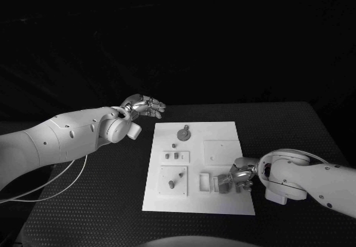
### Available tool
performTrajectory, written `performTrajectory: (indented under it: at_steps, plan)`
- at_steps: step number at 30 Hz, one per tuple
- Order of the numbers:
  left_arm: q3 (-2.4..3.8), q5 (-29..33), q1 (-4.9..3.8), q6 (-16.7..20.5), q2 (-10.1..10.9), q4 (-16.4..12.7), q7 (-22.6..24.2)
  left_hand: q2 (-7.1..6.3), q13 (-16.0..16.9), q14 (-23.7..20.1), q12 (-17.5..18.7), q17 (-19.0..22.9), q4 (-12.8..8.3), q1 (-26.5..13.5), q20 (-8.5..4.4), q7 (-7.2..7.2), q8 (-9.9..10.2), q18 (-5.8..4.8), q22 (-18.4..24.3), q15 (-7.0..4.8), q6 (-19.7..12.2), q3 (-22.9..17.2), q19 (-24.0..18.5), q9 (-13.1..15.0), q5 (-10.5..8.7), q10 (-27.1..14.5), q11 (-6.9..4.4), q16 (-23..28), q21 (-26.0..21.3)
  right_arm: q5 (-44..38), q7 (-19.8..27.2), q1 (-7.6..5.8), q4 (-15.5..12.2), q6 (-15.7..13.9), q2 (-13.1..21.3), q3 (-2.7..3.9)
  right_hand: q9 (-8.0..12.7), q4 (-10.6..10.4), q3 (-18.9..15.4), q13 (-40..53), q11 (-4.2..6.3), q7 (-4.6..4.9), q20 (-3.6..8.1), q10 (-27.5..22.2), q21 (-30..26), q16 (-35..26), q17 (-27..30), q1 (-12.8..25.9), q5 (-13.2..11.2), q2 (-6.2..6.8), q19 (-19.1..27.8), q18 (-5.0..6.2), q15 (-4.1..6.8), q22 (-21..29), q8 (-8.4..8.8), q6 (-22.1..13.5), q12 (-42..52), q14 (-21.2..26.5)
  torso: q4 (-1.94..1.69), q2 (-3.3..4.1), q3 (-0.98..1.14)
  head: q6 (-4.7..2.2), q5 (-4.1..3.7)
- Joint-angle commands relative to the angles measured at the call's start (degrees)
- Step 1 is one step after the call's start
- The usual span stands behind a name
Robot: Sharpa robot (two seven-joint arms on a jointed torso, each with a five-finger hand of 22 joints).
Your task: Assemble the parts on the task board
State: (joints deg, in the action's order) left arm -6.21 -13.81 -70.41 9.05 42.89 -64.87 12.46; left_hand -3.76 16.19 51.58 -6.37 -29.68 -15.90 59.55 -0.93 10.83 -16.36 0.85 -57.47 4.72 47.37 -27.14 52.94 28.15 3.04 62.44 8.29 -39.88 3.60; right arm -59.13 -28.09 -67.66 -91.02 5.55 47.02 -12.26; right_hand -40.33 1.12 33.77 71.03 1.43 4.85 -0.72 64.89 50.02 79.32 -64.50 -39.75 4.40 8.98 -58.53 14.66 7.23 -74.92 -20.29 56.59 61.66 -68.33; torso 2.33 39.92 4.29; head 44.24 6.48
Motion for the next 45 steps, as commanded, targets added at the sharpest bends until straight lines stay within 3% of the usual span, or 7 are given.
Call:
performTrajectory:
  at_steps: [1, 11, 15, 17, 20, 25, 45]
  plan:
    - [0.03, 0.41, -0.04, -0.67, 0.05, -0.23, 0.62, -0.08, -0.07, 0.42, -0.13, -0.09, 0.08, -0.64, -0.04, 0.05, -0.28, -0.23, 0.07, 0.00, 0.27, 0.27, 0.35, -0.05, -0.01, -0.20, -0.08, 0.26, 0.31, -1.76, 0.23, 0.15, 0.21, -0.01, -0.50, 0.03, -0.04, 0.51, 0.11, -0.09, -0.06, 0.09, -0.03, -0.38, 0.39, 0.44, 0.18, 0.59, 0.09, -0.02, 0.40, 0.34, 0.04, -1.14, 0.32, -0.36, 0.14, 0.60, 0.05, -0.04, 0.04, 0.18, 0.09]
    - [0.03, 0.42, -0.04, -0.66, 0.10, -0.33, 0.57, -0.09, -0.09, 0.41, -0.13, -0.12, 0.09, -0.70, -0.04, 0.06, -0.27, -0.23, 0.09, 0.01, 0.24, 0.30, 0.33, -0.07, 0.00, -0.23, -0.07, 0.29, 0.31, -3.93, -0.10, 0.90, 1.11, 0.29, -1.96, -0.01, 0.00, 1.04, 0.75, -0.47, -0.33, 0.38, -0.18, -0.88, 0.38, 0.79, 0.95, 1.00, 0.11, 0.58, 0.70, 0.34, -0.21, -1.10, 1.19, -0.85, 0.09, 1.17, 0.08, -0.04, 0.01, 0.39, 0.23]
    - [0.03, 0.42, -0.04, -0.62, 0.18, -0.39, 0.54, -0.09, -0.09, 0.41, -0.12, -0.13, 0.09, -0.72, -0.04, 0.06, -0.26, -0.22, 0.09, 0.01, 0.23, 0.30, 0.33, -0.08, 0.00, -0.24, -0.07, 0.30, 0.31, -4.63, -0.20, 1.01, 1.14, 0.11, -2.00, -0.06, -0.11, 2.70, 0.94, -0.74, -0.41, 0.46, -0.29, -1.01, 0.55, 1.27, 1.54, 0.58, 0.03, -0.28, 0.82, 0.34, -0.31, -1.15, 1.55, -0.66, 0.27, 1.46, 0.08, -0.03, -0.02, 0.55, 0.29]
    - [0.03, 0.42, -0.05, -0.56, 0.19, -0.37, 0.53, -0.09, -0.10, 0.41, -0.12, -0.13, 0.09, -0.72, -0.04, 0.07, -0.26, -0.22, 0.10, 0.01, 0.22, 0.30, 0.33, -0.08, 0.00, -0.24, -0.07, 0.31, 0.31, -4.83, -0.19, 1.01, 1.12, -0.50, -1.96, -0.06, -0.28, 5.21, 0.74, -0.99, -0.40, 0.48, -0.43, -1.11, 0.70, 1.72, 2.16, 0.17, 0.01, -1.92, 0.94, 0.34, -0.34, -1.14, 1.81, -0.35, 0.48, 1.72, 0.05, -0.02, -0.04, 0.58, 0.32]
    - [0.03, 0.42, -0.05, -0.57, 0.20, -0.37, 0.53, -0.08, -0.10, 0.40, -0.13, -0.14, 0.09, -0.73, -0.04, 0.07, -0.26, -0.22, 0.10, 0.00, 0.22, 0.30, 0.32, -0.08, 0.00, -0.24, -0.07, 0.32, 0.31, -4.95, 0.11, 1.01, 0.93, -1.57, -1.71, -0.07, -0.62, 10.45, 0.74, -1.40, -0.25, 0.35, -0.58, -1.08, 0.98, 2.46, 3.10, -0.83, 0.05, -6.01, 0.97, 0.34, -0.24, -1.12, 2.01, 0.40, 0.85, 1.93, 0.11, -0.03, -0.05, 0.60, 0.36]
    - [0.03, 0.42, -0.05, -0.52, 0.27, -0.36, 0.53, -0.08, -0.10, 0.41, -0.13, -0.15, 0.08, -0.73, -0.04, 0.07, -0.27, -0.22, 0.11, 0.00, 0.22, 0.29, 0.32, -0.09, 0.00, -0.25, -0.07, 0.33, 0.31, -3.97, 0.34, 0.99, 0.02, -2.79, -0.90, -0.06, -0.87, 13.67, 1.23, -1.87, -0.15, 0.16, -0.73, -0.83, 1.14, 3.12, 4.07, -0.92, 0.13, -9.43, 0.74, 0.34, -0.16, -1.04, 2.26, 1.17, 1.17, 1.95, 0.10, -0.04, -0.06, 0.64, 0.36]
    - [0.03, 0.42, -0.05, -0.44, 0.30, -0.42, 0.43, -0.07, -0.12, 0.41, -0.15, -0.21, 0.08, -0.76, -0.04, 0.05, -0.29, -0.21, 0.13, 0.00, 0.24, 0.28, 0.31, -0.10, 0.01, -0.24, -0.08, 0.38, 0.32, 1.78, 0.18, -1.51, -3.39, -6.45, 0.44, 0.11, -1.01, 13.79, 1.32, -2.50, 0.16, -0.18, -0.65, -0.30, 1.32, 3.93, 5.17, 1.24, 0.17, -8.93, 0.21, 0.34, 0.11, -0.97, 2.55, 2.36, 1.49, 1.77, 0.05, -0.01, -0.05, 0.55, 0.17]
